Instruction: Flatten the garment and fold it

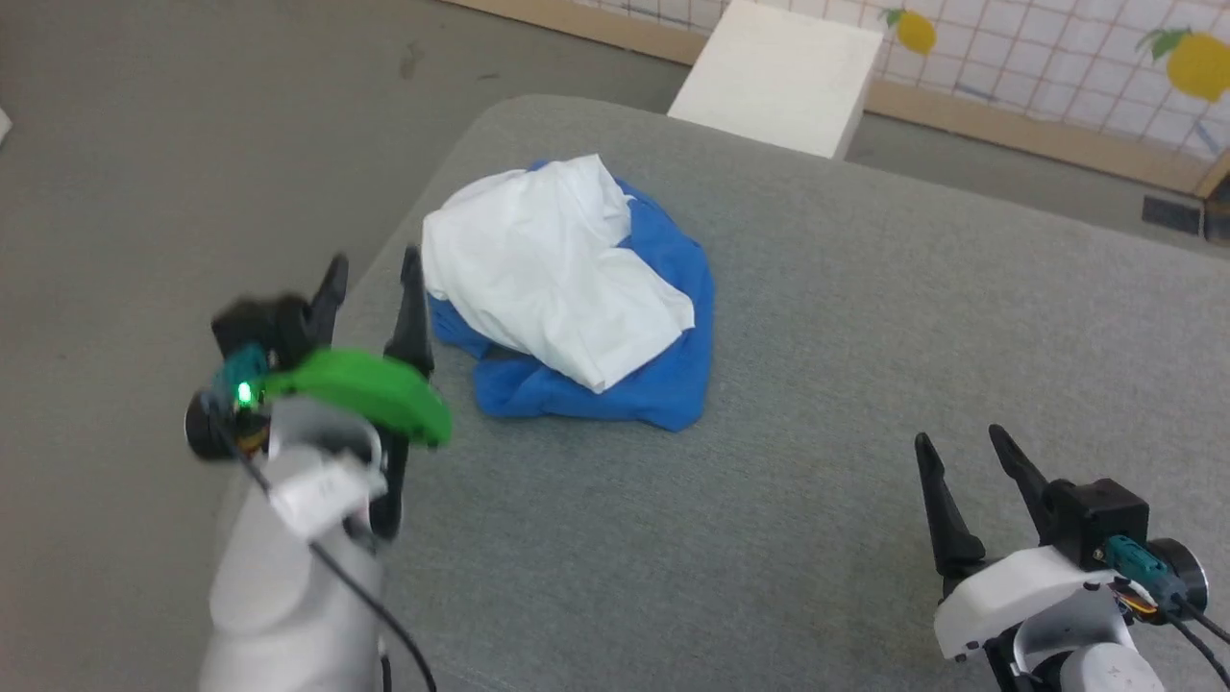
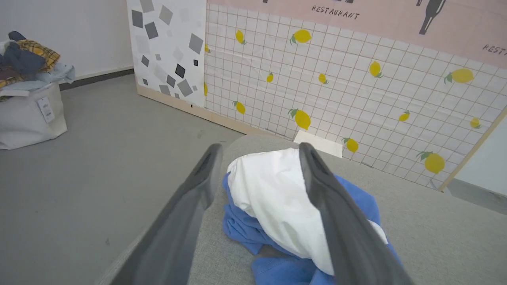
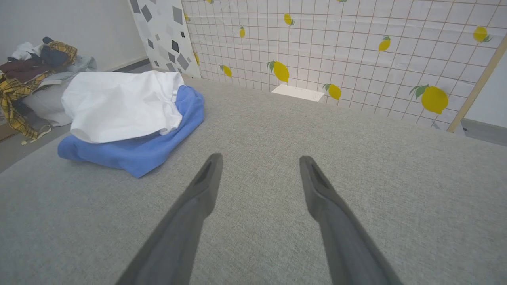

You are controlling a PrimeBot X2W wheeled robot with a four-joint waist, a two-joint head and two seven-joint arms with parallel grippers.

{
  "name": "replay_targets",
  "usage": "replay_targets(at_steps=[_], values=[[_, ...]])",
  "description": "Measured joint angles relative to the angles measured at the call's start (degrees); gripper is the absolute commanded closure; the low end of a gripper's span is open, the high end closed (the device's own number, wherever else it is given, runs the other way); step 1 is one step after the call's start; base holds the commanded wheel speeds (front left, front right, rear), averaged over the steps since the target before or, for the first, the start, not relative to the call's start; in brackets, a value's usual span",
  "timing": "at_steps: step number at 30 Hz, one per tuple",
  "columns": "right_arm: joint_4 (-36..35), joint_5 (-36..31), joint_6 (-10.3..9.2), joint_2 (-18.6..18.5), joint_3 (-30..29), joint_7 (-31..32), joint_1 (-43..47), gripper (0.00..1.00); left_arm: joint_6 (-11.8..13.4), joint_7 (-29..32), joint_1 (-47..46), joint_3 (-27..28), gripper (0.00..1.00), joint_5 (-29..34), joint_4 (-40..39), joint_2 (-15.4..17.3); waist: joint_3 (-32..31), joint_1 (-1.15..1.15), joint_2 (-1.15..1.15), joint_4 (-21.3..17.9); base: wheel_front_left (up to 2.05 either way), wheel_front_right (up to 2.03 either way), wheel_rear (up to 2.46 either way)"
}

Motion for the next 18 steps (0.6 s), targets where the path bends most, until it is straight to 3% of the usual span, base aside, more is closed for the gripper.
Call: replay_targets(at_steps=[3, 9, 15, 18], values=[[-1.07, -0.56, 0.00, 0.03, -0.16, 0.91, -0.23, 0.00, -0.74, 4.26, -7.12, -0.15, 0.00, -1.47, 6.75, 0.79, 1.47, 0.00, 0.00, -1.19, 0.00, 0.00, 0.00], [-3.74, -1.56, 0.00, 0.04, -1.31, 2.20, -0.43, 0.00, -1.37, 20.80, -18.56, -1.98, 0.00, -3.66, 22.85, 2.19, 5.17, 0.00, 0.00, -4.20, 0.00, 0.00, 0.00], [-5.32, -1.83, 0.00, 0.04, -2.49, 2.61, -0.61, 0.00, -2.26, 35.95, -23.96, -5.38, 0.00, -4.43, 34.65, 2.18, 9.27, 0.00, 0.00, -6.80, 0.00, 0.00, 0.00], [-5.55, -1.76, 0.00, 0.03, -2.72, 2.58, -0.93, 0.00, -2.70, 39.88, -25.26, -6.41, 0.00, -5.06, 37.82, 2.35, 11.22, 0.00, 0.00, -7.76, 0.00, 0.00, 0.00]])
